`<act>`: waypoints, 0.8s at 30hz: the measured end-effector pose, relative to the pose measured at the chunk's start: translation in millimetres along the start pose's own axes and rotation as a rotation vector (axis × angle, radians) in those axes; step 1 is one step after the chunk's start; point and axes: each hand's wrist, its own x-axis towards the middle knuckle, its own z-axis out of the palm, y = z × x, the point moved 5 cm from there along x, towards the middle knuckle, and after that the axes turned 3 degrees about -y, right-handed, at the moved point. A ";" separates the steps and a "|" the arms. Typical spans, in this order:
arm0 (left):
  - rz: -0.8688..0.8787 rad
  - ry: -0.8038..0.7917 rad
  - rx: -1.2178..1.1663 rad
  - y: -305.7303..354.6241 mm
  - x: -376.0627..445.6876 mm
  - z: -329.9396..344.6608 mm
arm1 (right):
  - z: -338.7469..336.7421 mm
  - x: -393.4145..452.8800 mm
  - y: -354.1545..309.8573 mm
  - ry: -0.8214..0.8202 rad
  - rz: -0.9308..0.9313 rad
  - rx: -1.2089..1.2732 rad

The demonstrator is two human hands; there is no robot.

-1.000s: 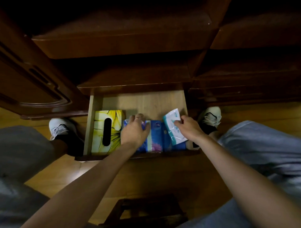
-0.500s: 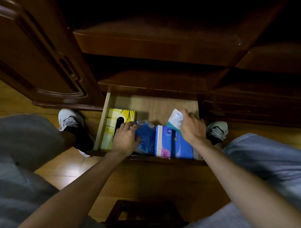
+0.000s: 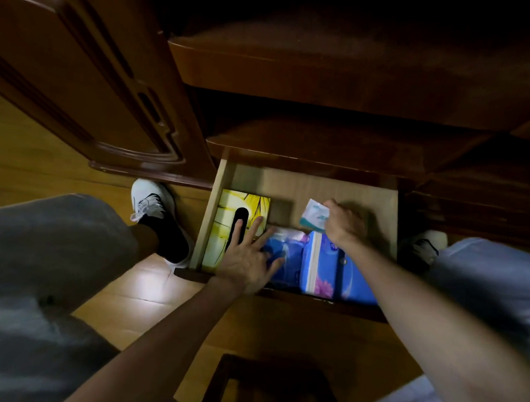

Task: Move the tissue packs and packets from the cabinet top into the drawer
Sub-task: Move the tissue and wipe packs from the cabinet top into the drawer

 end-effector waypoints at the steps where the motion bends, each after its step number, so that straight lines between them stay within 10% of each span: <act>1: -0.004 -0.002 0.016 1.8 1.9 -1.4 | 0.6 4.3 5.6 -0.021 0.009 -0.021; 18: -0.112 0.278 -0.193 -4.3 3.4 -5.1 | 7.7 -2.9 48.1 -0.110 -0.074 -0.258; 24: -0.110 0.025 -0.150 1.6 -0.9 -14.3 | -24.7 -33.3 41.6 -0.131 0.052 -0.156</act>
